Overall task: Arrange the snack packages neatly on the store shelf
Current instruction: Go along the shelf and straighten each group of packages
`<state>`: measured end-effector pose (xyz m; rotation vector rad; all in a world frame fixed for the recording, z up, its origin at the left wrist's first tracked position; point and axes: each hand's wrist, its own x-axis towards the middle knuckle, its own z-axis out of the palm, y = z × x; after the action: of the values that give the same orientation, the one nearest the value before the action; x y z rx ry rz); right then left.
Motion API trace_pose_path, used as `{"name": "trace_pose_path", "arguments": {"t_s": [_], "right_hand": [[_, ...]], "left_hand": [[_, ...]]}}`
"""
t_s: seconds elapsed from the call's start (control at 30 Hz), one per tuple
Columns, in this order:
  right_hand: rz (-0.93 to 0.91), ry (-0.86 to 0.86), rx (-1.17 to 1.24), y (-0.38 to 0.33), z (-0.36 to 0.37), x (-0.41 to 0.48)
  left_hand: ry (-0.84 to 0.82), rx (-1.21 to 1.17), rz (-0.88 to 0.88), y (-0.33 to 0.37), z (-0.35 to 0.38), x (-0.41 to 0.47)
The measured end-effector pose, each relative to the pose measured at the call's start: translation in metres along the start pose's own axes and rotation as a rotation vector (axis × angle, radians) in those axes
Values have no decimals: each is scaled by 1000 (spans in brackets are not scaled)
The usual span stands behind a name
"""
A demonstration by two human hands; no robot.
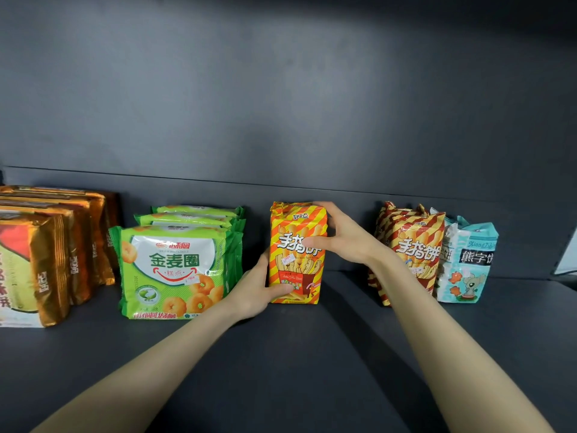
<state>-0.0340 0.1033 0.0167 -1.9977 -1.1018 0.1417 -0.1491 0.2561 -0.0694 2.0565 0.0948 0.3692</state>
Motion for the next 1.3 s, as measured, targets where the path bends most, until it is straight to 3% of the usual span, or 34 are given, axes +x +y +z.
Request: {"name": "trace_pose_path", "arguments": {"t_s": [0.83, 1.3], "right_hand": [[9, 2, -57, -6, -7, -7], [34, 62, -282, -25, -8, -13]], "left_hand": [[14, 64, 6, 1, 5, -1], [41, 264, -93, 3, 1, 0]]}}
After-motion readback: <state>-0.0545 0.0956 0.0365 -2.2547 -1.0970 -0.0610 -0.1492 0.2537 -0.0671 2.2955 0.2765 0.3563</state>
